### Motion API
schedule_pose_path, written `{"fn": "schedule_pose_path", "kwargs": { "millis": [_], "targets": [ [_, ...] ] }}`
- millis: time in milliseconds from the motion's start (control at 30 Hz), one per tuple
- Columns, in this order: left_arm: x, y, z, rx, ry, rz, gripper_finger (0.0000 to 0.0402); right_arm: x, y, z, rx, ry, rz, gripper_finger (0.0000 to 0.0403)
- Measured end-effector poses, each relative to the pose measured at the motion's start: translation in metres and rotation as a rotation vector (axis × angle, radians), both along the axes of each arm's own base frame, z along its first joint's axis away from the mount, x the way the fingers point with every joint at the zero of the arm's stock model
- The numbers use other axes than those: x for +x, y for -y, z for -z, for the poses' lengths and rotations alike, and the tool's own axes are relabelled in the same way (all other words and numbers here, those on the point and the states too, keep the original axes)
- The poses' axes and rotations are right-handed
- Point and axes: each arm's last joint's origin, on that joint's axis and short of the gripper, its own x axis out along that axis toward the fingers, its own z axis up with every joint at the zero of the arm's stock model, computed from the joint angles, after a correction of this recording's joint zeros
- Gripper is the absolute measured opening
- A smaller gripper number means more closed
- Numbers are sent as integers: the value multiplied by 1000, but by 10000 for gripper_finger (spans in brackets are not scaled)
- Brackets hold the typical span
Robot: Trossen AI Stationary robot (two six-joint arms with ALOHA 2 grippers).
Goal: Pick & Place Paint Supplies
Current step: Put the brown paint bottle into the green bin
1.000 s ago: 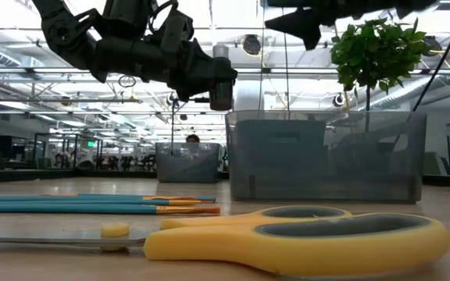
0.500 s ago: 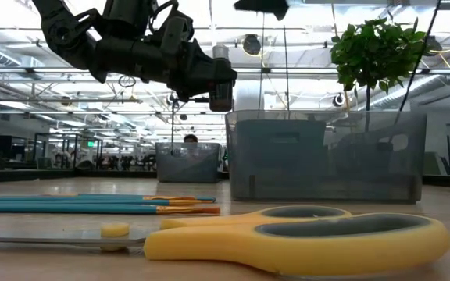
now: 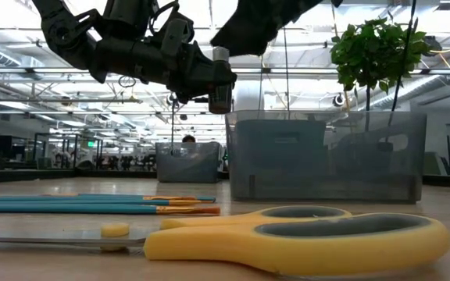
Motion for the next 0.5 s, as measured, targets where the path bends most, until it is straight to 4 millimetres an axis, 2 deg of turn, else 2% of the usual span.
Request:
{"fn": "schedule_pose_path", "kwargs": {
  "millis": [200, 500],
  "targets": [
    [0, 0, 0, 0, 0, 0, 131, 0, 2, 1, 0, 3, 10, 226],
    [0, 0, 0, 0, -3, -1, 131, -5, 12, 18, 50, -48, 64, 225]
  ]
}}
